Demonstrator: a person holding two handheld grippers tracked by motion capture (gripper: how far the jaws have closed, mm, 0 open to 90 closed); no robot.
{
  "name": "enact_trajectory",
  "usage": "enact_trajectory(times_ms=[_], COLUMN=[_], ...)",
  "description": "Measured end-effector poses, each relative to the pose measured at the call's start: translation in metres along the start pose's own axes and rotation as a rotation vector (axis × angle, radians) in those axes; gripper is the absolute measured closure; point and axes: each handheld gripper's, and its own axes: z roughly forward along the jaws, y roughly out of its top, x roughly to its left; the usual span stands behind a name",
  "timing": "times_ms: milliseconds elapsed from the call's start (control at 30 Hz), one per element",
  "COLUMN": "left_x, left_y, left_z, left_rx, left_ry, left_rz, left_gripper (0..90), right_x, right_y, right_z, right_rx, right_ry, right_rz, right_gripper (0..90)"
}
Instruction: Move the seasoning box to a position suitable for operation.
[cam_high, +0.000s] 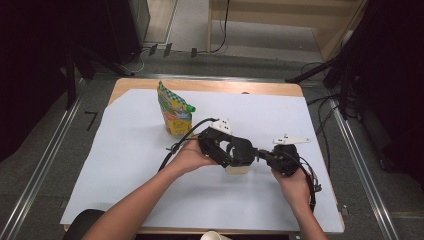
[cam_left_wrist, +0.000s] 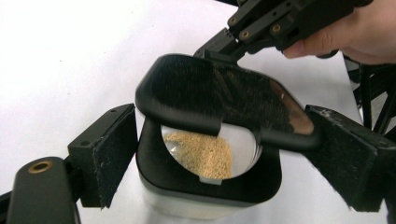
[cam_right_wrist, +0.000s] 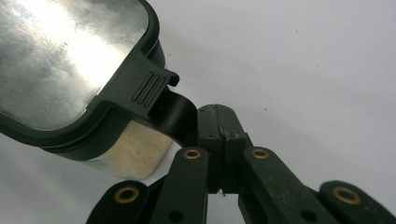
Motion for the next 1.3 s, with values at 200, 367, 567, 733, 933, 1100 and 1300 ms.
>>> enact_trajectory(times_ms=[200, 367, 567, 733, 933, 1100, 1300], left_x=[-0.001, -0.003, -0.008, -0.007, -0.01, -0.011, -0.013], left_y=[0.007, 0.012, 0.021, 0.026, 0.033, 0.04, 0.044], left_z=[0.001, 0.001, 0.0, 0.001, 0.002, 0.005, 0.009], left_rx=[-0.016, 0.018, 0.04, 0.034, 0.04, 0.028, 0.015], left_ry=[-0.015, 0.0, 0.016, 0.009, 0.007, -0.005, -0.004], left_rz=[-0.02, -0.025, -0.042, -0.056, -0.053, -0.063, -0.074], left_gripper=[19.8, 20.0, 20.3, 20.4, 20.4, 20.7, 20.9], right_x=[0.0, 0.001, 0.001, 0.001, 0.001, 0.001, 0.001], right_y=[0.0, -0.001, -0.001, -0.001, -0.001, -0.002, -0.002], right_z=[-0.001, -0.002, -0.003, -0.003, -0.004, -0.005, -0.006], right_rx=[-0.005, -0.008, -0.011, -0.012, -0.018, -0.023, -0.026], right_ry=[-0.002, 0.0, 0.001, 0.0, -0.002, -0.004, -0.006], right_rz=[0.0, -0.004, -0.005, -0.006, -0.007, -0.005, -0.001], right_gripper=[90.0, 90.0, 90.0, 90.0, 90.0, 90.0, 90.0])
